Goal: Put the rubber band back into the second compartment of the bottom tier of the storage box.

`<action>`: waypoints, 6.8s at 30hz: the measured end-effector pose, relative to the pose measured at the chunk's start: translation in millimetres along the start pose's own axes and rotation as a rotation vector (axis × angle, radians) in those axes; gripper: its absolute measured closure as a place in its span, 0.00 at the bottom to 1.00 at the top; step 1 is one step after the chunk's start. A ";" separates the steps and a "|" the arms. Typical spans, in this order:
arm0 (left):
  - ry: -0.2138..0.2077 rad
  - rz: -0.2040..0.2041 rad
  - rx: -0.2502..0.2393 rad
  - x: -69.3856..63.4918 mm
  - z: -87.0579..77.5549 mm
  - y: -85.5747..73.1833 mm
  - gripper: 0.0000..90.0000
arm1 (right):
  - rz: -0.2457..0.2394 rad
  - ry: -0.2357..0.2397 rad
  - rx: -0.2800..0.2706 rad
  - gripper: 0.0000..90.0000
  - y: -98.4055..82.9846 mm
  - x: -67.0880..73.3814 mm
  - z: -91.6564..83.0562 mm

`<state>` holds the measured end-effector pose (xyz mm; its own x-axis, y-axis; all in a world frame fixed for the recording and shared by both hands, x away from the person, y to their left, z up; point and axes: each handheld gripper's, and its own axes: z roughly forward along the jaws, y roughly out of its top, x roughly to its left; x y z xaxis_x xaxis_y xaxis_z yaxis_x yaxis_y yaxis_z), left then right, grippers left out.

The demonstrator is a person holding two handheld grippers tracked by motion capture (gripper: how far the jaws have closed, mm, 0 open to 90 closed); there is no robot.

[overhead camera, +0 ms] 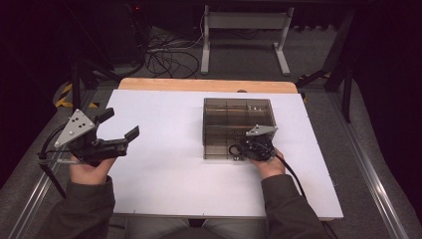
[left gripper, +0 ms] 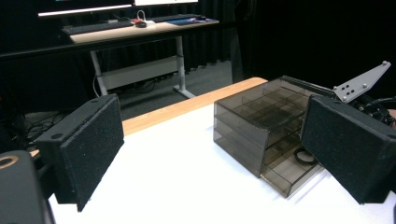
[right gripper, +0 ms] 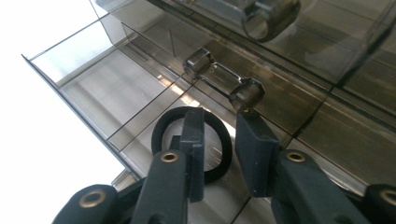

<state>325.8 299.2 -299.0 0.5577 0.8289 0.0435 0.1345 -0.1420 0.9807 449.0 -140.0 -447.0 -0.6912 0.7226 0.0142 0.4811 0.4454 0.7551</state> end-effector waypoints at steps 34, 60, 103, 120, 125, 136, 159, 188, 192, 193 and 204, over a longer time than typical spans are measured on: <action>0.003 -0.003 -0.015 1.2 -5.3 2.1 0.08 | 0.008 0.068 -0.044 0.55 -1.1 9.0 -18.8; 0.005 -0.004 -0.016 1.9 -6.7 2.6 0.08 | 0.028 0.103 -0.141 0.40 4.6 13.5 -38.7; 0.009 -0.005 -0.015 2.0 -7.4 2.2 0.08 | 0.029 0.132 -0.305 0.16 16.8 17.6 -67.3; 0.009 -0.008 -0.015 1.4 -7.2 1.7 0.08 | 0.036 0.123 -0.372 0.08 19.3 15.0 -81.3; 0.009 -0.004 -0.013 1.5 -7.2 1.7 0.08 | 0.035 0.112 -0.399 0.06 20.1 13.6 -88.4; 0.010 -0.003 -0.012 1.4 -7.5 1.6 0.08 | 0.046 0.105 -0.446 0.03 20.2 9.6 -102.2; 0.005 0.003 -0.014 1.3 -7.9 1.7 0.07 | 0.079 0.093 -0.511 0.00 17.8 0.1 -123.8; 0.009 0.004 -0.012 0.9 -8.1 1.4 0.07 | 0.133 0.024 -0.620 0.00 8.0 -15.2 -151.8; 0.010 0.002 -0.014 1.0 -8.1 1.1 0.07 | 0.145 0.014 -0.633 0.00 6.4 -17.3 -155.4; 0.010 0.002 -0.014 0.9 -8.0 1.0 0.07 | 0.148 0.010 -0.636 0.00 6.0 -17.8 -156.3; 0.013 0.000 -0.016 0.9 -8.0 0.5 0.06 | 0.176 -0.023 -0.657 0.00 0.9 -24.3 -164.1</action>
<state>319.8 304.2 -297.0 0.5470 0.8359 0.0458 0.1217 -0.1335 0.9835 377.7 -243.9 -339.1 -0.6172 0.7693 0.1648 0.1526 -0.0884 0.9843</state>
